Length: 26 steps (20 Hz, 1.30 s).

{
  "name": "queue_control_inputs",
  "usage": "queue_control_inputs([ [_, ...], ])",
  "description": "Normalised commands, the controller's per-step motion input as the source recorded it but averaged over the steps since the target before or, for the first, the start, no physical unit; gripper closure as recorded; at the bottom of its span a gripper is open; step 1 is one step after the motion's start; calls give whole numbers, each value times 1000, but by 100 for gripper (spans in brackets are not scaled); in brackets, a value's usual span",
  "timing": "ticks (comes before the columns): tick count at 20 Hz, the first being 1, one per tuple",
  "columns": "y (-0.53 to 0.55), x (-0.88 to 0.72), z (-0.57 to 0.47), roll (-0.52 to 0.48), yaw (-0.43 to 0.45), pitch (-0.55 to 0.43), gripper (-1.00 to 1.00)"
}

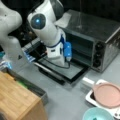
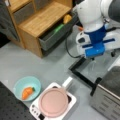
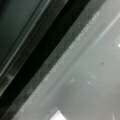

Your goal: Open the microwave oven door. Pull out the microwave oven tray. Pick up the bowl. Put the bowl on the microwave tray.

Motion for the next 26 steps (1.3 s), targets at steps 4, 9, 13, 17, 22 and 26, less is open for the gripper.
queue_control_inputs([
  [4, 86, -28, -24, 96, 169, -28, -100],
  [9, 224, -43, -159, 286, 164, -44, -100],
  [13, 198, -11, -196, 444, 142, 0, -100],
  [17, -2, 39, -105, 515, 145, 104, -100],
  [22, -161, 142, -45, 420, 100, 140, -100],
  [26, -162, 182, -94, 439, 93, 139, -100],
])
